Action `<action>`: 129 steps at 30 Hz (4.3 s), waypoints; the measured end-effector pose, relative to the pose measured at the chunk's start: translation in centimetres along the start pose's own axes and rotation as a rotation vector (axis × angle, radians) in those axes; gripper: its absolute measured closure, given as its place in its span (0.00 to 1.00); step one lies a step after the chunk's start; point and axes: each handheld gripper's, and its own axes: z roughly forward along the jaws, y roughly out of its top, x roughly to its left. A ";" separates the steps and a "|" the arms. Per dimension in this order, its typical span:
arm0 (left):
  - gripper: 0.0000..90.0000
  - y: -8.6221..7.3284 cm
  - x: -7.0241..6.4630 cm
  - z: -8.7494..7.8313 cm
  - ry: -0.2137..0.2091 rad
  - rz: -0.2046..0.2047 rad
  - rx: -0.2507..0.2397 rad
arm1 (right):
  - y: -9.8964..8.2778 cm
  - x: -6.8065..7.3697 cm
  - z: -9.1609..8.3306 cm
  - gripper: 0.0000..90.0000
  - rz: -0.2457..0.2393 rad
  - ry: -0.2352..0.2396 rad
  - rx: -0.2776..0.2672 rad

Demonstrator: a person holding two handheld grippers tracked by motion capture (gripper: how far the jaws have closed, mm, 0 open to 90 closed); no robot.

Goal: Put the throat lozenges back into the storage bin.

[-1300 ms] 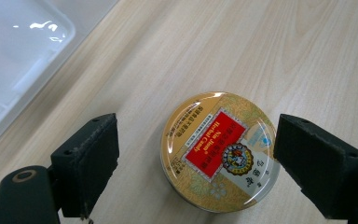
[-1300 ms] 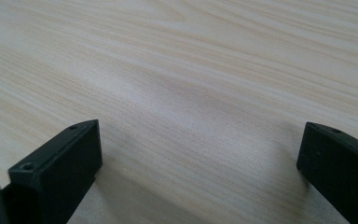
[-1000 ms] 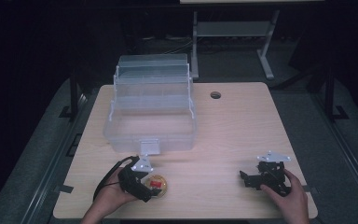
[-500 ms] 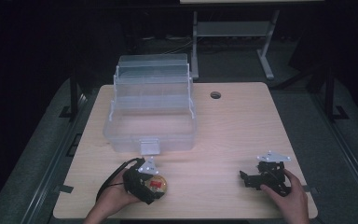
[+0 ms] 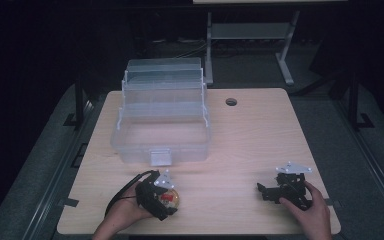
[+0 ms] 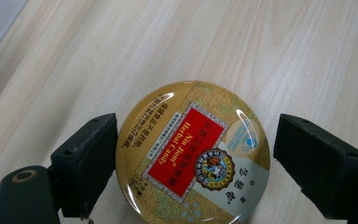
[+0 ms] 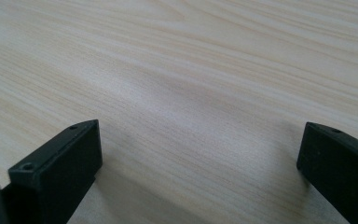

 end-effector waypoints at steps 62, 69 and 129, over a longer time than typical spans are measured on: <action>0.22 -0.3 0.5 -0.7 0.020 -0.062 0.058 | 0.0 0.0 0.0 0.00 0.001 -0.001 0.001; 0.22 -0.7 0.9 -1.3 0.027 -0.082 0.056 | 0.0 0.0 0.0 0.00 0.002 -0.001 0.000; 0.22 -3.2 4.7 -6.9 0.126 -0.201 0.029 | 0.0 0.0 0.0 0.00 0.002 0.000 0.000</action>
